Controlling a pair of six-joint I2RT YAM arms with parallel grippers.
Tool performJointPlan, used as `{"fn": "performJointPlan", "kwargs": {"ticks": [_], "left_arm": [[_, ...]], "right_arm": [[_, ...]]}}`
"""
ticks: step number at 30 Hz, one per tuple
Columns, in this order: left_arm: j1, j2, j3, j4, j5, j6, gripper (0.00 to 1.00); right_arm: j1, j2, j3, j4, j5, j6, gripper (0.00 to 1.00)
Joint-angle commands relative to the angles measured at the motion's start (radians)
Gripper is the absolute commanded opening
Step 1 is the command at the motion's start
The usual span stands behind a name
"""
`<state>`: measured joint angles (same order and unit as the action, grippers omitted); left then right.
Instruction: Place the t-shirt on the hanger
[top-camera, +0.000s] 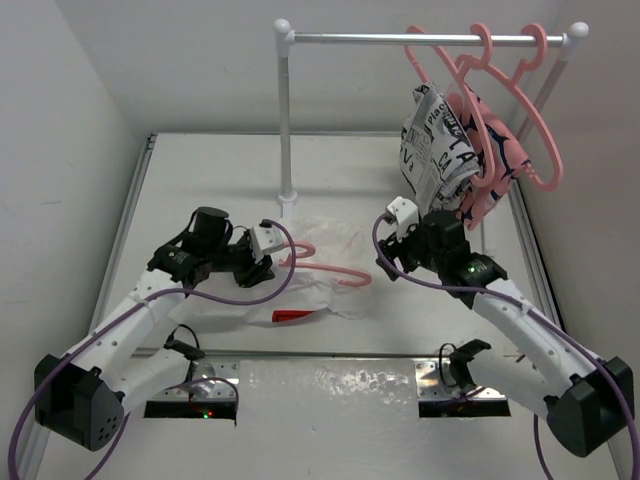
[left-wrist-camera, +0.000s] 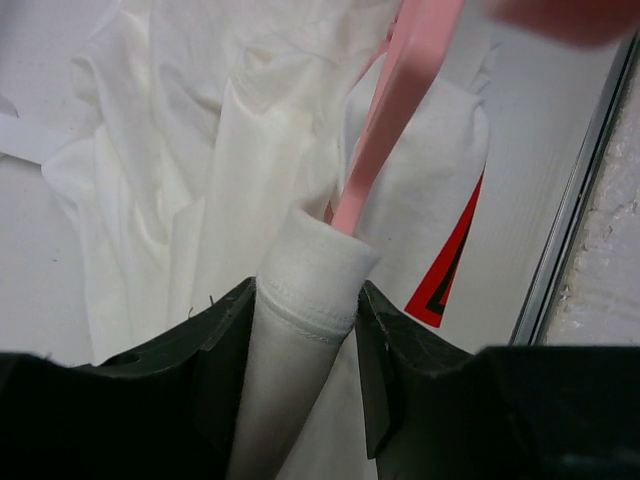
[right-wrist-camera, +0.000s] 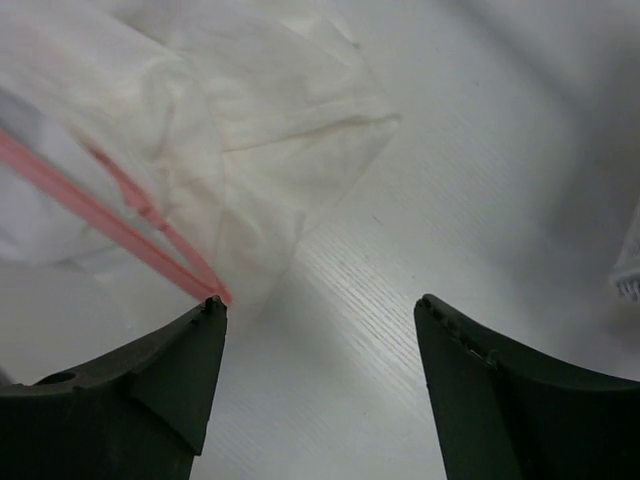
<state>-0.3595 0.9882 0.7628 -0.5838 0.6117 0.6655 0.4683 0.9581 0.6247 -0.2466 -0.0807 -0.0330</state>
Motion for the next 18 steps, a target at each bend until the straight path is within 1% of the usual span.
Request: {"fn": "performJointPlan", "kwargs": {"ticks": [1,2,3,4,6,7,8,9,12,16,18], "left_arm": [[0.008,-0.016,0.01,0.015,0.026,0.051,0.0],[0.008,-0.014,0.016,0.018,0.033,0.051,0.0],[0.008,-0.011,0.029,0.027,0.037,0.051,0.0],[0.008,-0.007,0.036,0.032,0.042,0.042,0.0],[0.008,0.0,0.05,0.048,0.059,0.026,0.0],[0.008,0.001,0.052,0.055,0.062,0.013,0.0],[0.008,0.001,0.055,0.059,0.06,0.006,0.0],[0.008,0.001,0.058,0.064,0.059,0.0,0.0],[0.008,-0.002,0.064,0.064,0.062,-0.007,0.0],[0.008,-0.002,0.073,0.071,0.083,-0.04,0.0],[0.008,0.001,0.079,0.078,0.086,-0.05,0.0]], "right_arm": [[0.003,0.037,0.116,-0.086,-0.278,-0.156,0.73],[0.007,0.062,0.138,-0.07,-0.342,-0.157,0.74],[0.012,0.088,0.182,-0.06,-0.438,-0.156,0.74],[0.023,0.15,0.205,-0.05,-0.467,-0.153,0.74],[0.088,0.214,0.277,-0.036,-0.493,-0.172,0.74],[0.11,0.276,0.305,-0.057,-0.525,-0.194,0.74],[0.142,0.307,0.331,-0.066,-0.553,-0.197,0.74],[0.147,0.335,0.374,-0.071,-0.58,-0.197,0.74],[0.173,0.416,0.403,-0.05,-0.587,-0.176,0.72],[0.184,0.484,0.385,0.076,-0.571,-0.142,0.72],[0.191,0.534,0.406,0.076,-0.582,-0.13,0.7]]}}
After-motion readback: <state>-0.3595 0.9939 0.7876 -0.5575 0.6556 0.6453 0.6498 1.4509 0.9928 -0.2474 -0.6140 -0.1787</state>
